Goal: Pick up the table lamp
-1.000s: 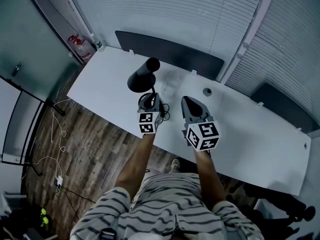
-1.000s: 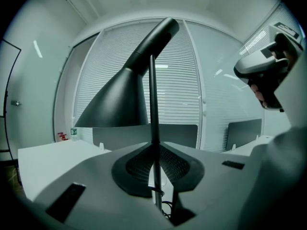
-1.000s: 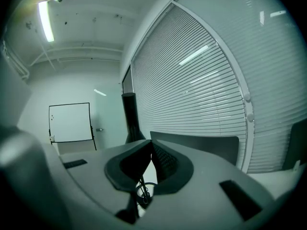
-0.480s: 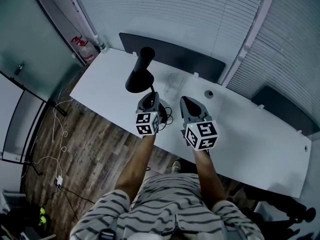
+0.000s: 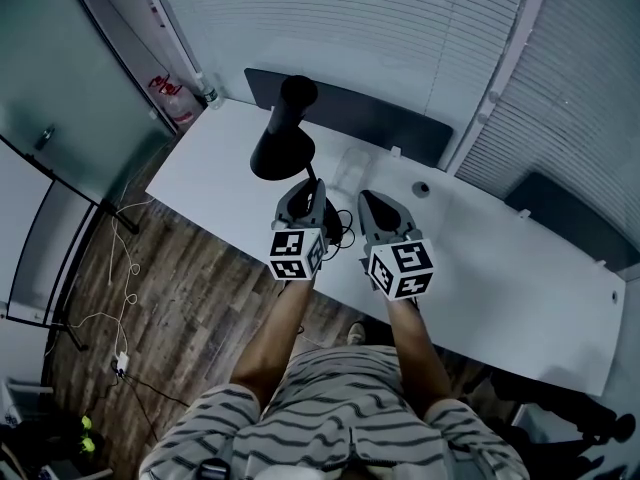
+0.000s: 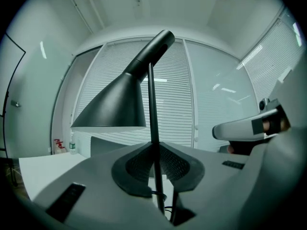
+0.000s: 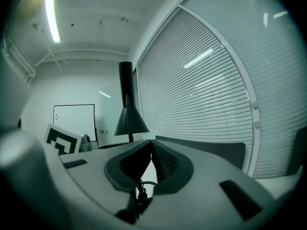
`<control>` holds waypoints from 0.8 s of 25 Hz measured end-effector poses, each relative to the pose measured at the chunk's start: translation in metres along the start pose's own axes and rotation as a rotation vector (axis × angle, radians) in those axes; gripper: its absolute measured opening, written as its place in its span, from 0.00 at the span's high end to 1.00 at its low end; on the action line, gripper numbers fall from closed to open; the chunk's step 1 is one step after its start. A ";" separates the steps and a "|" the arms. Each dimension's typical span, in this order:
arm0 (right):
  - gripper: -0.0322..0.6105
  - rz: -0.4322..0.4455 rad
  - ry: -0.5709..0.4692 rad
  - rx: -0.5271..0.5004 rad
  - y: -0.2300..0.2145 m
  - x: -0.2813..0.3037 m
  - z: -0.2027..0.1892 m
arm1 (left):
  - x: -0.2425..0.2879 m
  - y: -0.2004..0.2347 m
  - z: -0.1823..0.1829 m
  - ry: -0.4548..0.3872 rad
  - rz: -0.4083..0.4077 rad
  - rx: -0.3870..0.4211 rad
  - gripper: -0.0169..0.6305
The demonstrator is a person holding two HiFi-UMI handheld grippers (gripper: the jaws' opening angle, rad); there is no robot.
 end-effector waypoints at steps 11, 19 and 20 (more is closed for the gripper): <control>0.93 -0.007 -0.031 -0.012 0.011 -0.010 0.014 | -0.033 -0.029 0.028 -0.041 -0.011 0.025 0.90; 0.93 -0.001 -0.046 -0.020 0.020 -0.013 0.020 | -0.054 -0.040 0.039 -0.069 -0.014 0.005 0.91; 0.93 -0.001 -0.047 -0.021 0.021 -0.013 0.020 | -0.056 -0.041 0.040 -0.072 -0.016 0.003 0.91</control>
Point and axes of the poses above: the fingertips, and each gripper's own axes: x forward along the fingers, y to its left, z out of its top, the point moved 7 cm from there along -x, backward along the fingers, and after that the axes turned 10 degrees about -x, right-handed, at the moved point
